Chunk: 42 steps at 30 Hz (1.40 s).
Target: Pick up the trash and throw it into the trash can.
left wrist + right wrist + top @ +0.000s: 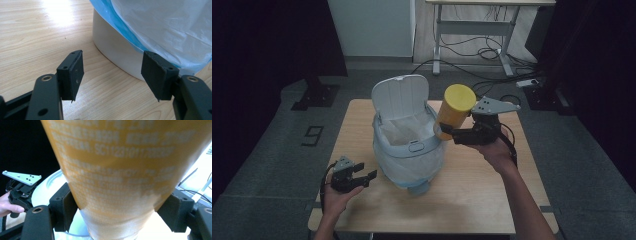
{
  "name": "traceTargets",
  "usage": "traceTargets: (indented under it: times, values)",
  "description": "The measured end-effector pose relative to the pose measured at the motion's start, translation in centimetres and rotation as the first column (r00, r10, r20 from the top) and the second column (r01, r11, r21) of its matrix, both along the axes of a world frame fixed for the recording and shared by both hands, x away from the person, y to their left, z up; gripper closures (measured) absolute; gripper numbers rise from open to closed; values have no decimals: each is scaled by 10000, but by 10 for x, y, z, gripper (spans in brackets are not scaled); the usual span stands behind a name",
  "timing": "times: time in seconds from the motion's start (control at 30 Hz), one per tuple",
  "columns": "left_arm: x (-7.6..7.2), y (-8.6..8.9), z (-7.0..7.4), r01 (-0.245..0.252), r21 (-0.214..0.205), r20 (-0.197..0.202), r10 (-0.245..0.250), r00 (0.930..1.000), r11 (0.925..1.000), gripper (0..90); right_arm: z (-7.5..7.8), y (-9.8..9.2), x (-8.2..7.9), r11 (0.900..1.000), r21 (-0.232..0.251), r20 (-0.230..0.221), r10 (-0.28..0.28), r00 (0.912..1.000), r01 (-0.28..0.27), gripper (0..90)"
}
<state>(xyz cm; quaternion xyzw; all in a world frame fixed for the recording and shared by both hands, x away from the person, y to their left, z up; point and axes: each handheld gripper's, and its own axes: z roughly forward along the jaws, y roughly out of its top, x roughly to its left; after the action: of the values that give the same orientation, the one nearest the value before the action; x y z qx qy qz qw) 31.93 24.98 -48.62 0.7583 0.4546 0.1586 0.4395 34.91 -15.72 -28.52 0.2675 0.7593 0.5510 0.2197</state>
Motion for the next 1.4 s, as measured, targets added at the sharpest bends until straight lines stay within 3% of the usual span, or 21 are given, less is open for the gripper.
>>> traceTargets:
  times: [1.4]
  values:
    - [1,6,-2,-61,-185,-64,59,10000,9998,347,10,54,28,9974,-225,-190,677,9975,-681,242]
